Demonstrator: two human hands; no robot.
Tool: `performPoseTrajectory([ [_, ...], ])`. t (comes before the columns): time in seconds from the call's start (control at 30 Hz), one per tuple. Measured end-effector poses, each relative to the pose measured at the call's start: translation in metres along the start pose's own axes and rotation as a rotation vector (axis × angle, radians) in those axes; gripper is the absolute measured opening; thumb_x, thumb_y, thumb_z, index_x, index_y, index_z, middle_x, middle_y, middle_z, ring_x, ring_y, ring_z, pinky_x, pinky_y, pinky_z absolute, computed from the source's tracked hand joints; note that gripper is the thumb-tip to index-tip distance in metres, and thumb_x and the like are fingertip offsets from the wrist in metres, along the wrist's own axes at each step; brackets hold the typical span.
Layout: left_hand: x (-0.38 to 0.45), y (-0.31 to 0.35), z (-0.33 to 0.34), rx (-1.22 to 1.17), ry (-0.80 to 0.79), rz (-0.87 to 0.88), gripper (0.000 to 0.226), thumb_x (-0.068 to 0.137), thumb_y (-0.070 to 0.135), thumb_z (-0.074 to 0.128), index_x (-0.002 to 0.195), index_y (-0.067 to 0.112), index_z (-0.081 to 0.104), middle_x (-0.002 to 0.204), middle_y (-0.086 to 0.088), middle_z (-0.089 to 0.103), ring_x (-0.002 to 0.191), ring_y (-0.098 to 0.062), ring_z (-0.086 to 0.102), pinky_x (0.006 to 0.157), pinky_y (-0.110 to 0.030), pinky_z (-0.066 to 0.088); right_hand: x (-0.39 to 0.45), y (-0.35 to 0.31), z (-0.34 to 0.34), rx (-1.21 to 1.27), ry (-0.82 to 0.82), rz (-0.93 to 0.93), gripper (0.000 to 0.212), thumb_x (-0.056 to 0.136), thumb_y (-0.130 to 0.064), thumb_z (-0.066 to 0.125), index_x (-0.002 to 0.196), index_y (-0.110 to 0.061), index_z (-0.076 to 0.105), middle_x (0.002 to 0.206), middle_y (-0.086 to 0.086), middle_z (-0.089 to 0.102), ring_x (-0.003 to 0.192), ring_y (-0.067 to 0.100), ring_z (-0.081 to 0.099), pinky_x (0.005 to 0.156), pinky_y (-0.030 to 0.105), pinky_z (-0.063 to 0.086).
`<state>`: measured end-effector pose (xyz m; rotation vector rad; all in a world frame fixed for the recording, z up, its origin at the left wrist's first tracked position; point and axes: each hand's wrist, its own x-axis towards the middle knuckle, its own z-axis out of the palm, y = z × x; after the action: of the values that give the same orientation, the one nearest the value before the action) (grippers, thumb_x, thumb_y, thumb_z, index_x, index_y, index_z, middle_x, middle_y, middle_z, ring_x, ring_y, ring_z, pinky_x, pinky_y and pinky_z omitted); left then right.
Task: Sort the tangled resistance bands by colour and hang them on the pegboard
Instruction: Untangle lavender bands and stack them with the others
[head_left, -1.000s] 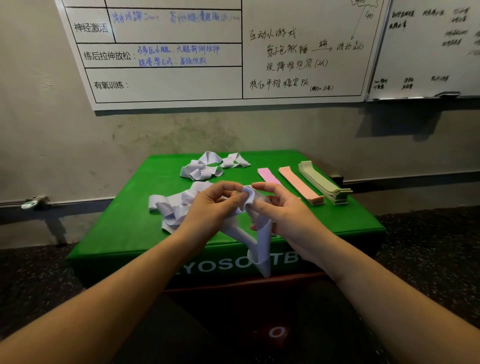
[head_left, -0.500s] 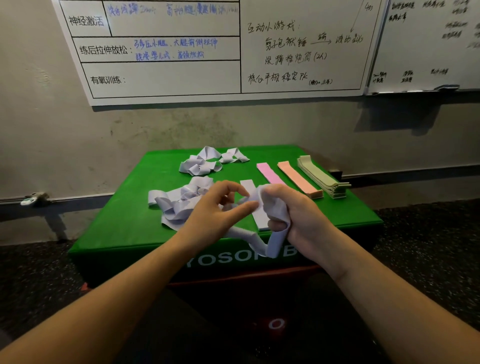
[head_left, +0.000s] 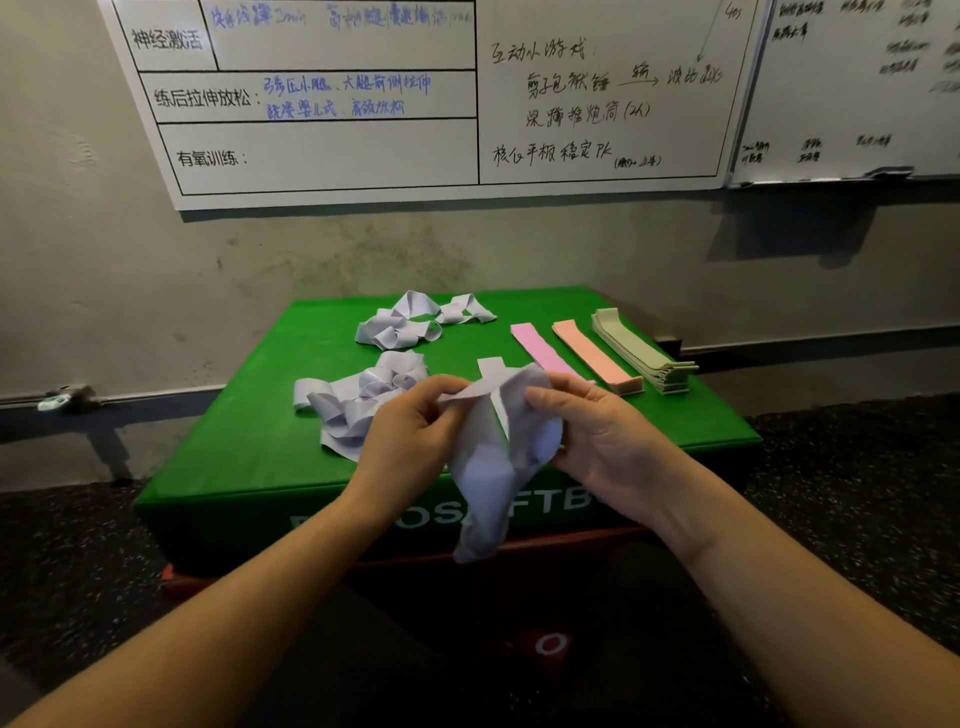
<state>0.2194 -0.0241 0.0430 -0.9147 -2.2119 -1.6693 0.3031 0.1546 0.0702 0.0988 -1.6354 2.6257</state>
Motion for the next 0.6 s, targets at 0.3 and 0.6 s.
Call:
performPoseTrajectory([
  [0.3, -0.008, 0.013, 0.012, -0.035, 0.014, 0.025, 0.025, 0.098, 0.013, 0.058, 0.105, 0.032, 0.072, 0.100, 0.014, 0.074, 0.097, -0.005, 0.067, 0.084, -0.030, 0.056, -0.004, 0.009, 0.008, -0.162, 0.032, 0.053, 0.036, 0.074, -0.016, 0.070, 0.108, -0.008, 0.062, 0.101, 0.010, 0.071, 0.091, 0.023, 0.066, 0.083, 0.039, 0.053],
  [0.6, -0.024, 0.024, 0.034, -0.332, -0.151, -0.222, 0.030, 0.104, 0.013, 0.038, 0.106, 0.022, 0.066, 0.096, 0.009, 0.074, 0.090, -0.004, 0.065, 0.075, -0.018, 0.052, 0.004, 0.008, 0.016, -0.022, 0.196, -0.082, 0.027, 0.063, -0.018, 0.078, 0.088, -0.012, 0.067, 0.083, 0.005, 0.074, 0.074, 0.018, 0.068, 0.072, 0.032, 0.053],
])
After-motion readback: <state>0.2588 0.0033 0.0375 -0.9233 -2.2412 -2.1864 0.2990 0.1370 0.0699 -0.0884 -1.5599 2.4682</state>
